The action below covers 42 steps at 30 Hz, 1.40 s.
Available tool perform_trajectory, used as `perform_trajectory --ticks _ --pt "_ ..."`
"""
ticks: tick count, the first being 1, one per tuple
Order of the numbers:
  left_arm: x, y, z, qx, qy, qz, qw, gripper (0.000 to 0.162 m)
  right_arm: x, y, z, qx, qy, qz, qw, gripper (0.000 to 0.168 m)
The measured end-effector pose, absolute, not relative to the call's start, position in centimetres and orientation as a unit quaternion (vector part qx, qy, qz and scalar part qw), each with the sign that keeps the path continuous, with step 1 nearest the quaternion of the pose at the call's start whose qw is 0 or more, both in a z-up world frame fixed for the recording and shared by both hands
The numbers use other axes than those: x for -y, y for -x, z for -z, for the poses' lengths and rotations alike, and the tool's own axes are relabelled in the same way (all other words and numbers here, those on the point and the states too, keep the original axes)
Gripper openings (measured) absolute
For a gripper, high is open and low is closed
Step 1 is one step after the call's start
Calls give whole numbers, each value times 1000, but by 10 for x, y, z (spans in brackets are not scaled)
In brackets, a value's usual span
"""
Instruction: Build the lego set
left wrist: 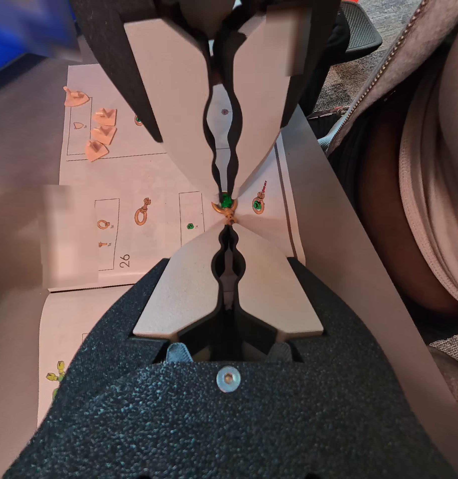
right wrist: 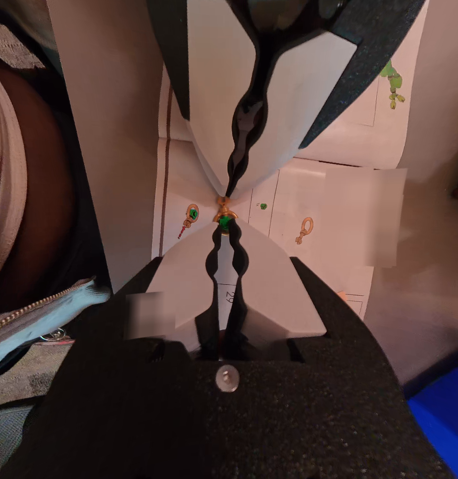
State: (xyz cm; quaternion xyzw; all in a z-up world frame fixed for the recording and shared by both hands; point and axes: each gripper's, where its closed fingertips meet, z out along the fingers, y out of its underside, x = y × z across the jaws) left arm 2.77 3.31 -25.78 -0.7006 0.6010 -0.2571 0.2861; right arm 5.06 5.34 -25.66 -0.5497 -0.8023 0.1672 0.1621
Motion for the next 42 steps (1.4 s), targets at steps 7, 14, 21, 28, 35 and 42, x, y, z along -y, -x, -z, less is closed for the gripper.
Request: perform_trajectory --ticks 7,14,21,28,35,42 --pt "-30 -29 258 -568 729 259 281 0 -52 -50 257 808 545 -157 158 6" --pt "-31 -30 258 -555 745 253 271 0 -52 -49 257 814 537 -145 167 5" --pt "-30 -30 258 -542 745 262 286 0 -51 -48 256 813 532 -164 169 6" --pt "-29 -30 258 -546 740 261 292 0 -51 -48 257 800 538 -207 165 6" --pt "-29 -31 257 -537 751 259 283 0 -50 -48 257 783 549 -252 150 6" --pt "-29 -31 257 -532 756 276 263 0 -50 -48 257 772 535 -303 160 6"
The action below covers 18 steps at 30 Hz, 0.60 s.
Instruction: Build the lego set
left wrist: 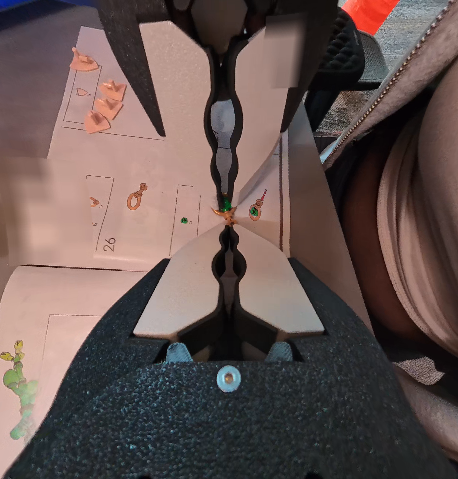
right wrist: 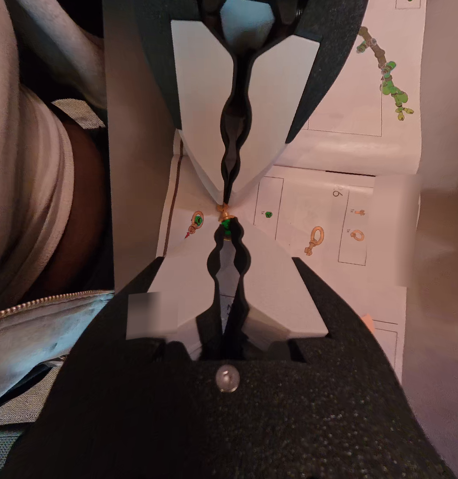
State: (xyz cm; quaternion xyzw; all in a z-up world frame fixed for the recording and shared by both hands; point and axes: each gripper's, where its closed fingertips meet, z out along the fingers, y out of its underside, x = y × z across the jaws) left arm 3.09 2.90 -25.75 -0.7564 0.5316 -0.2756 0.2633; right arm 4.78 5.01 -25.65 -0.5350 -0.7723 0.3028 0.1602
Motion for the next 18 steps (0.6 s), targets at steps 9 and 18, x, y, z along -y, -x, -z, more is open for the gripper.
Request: perform_trajectory --ticks 9,18 --pt "-29 -31 258 -558 739 296 235 0 -52 -48 258 763 521 -355 145 6" --pt "-29 -32 257 -569 719 309 252 0 -50 -47 257 755 518 -373 149 6"
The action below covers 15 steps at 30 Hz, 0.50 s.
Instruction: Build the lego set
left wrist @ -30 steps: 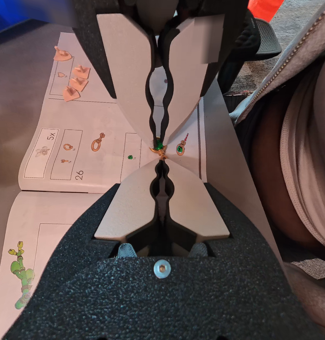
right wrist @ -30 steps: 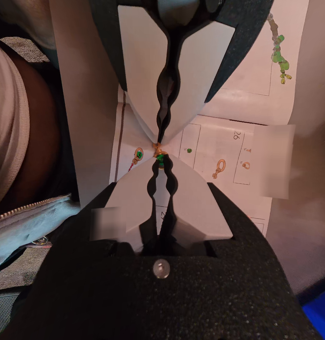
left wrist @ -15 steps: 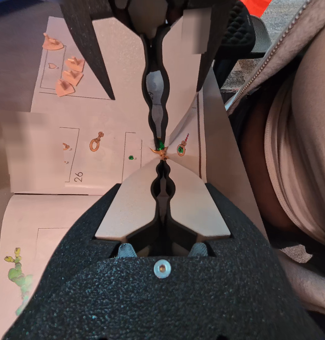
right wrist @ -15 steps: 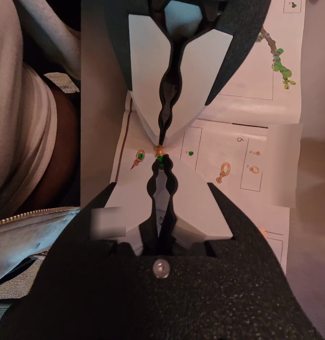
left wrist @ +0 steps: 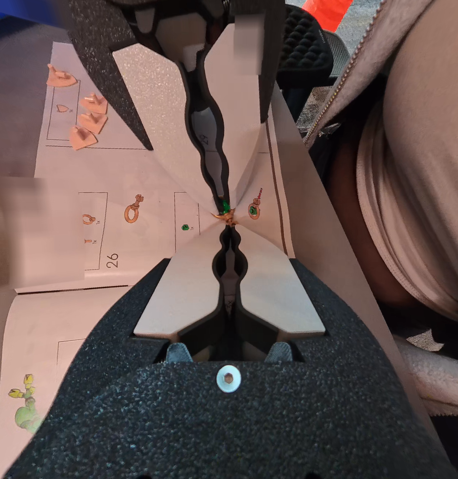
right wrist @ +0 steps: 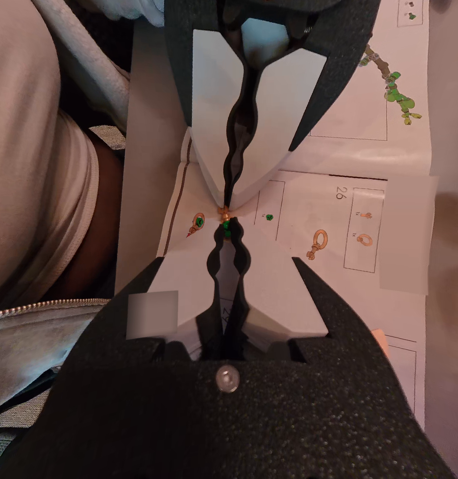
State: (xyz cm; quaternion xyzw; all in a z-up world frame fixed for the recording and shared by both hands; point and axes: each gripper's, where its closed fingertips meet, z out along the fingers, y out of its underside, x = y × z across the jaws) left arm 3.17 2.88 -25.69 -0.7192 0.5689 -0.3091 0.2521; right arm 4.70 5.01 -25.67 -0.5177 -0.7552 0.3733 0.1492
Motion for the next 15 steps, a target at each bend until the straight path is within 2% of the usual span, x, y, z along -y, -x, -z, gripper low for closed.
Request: perform_trajectory --ticks 9,12,15 --pt "-30 -32 258 -570 723 295 256 0 -51 -50 255 771 505 -355 156 7" --pt "-29 -32 257 -572 722 292 256 0 -51 -49 255 766 511 -356 157 16" --pt "-30 -32 258 -574 721 290 256 0 -52 -51 257 770 512 -346 155 18"
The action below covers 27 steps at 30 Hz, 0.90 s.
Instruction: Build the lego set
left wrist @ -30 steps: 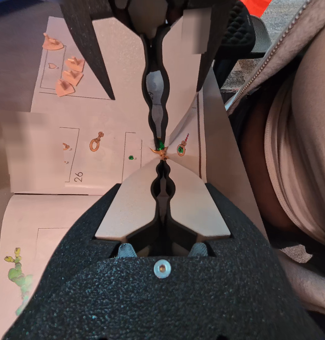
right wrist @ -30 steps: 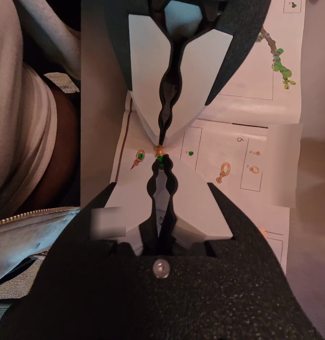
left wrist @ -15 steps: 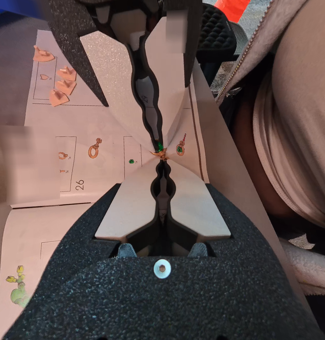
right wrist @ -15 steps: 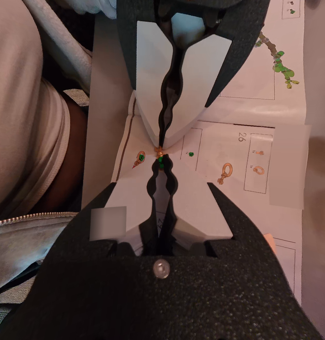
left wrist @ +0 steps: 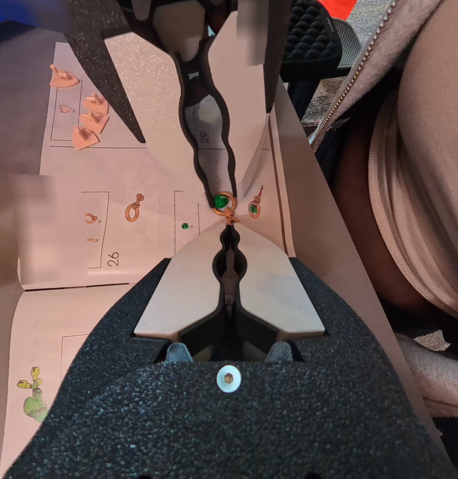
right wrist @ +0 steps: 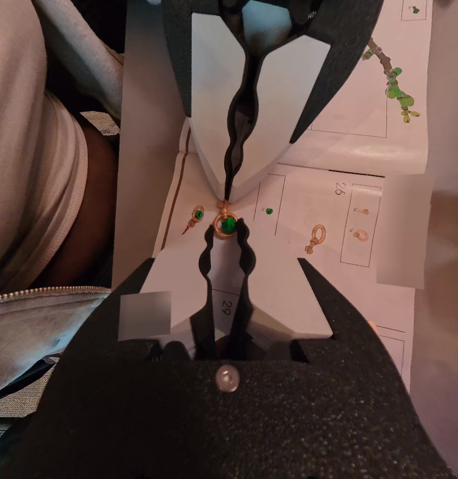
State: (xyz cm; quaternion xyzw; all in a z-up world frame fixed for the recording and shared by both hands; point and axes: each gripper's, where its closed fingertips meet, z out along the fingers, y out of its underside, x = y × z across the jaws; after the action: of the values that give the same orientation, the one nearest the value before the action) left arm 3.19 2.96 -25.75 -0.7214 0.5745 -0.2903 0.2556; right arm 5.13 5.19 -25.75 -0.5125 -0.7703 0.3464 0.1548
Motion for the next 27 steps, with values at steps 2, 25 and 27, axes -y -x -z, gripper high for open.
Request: perform_trajectory --ticks 2,25,27 --pt "-29 -32 258 -575 721 290 255 0 -49 -51 256 770 510 -353 151 16" --pt "-30 -31 257 -552 738 288 261 0 -48 -57 254 619 721 -249 188 11" --pt "-30 -31 257 -553 737 287 262 0 -49 -57 254 616 725 -239 197 11"
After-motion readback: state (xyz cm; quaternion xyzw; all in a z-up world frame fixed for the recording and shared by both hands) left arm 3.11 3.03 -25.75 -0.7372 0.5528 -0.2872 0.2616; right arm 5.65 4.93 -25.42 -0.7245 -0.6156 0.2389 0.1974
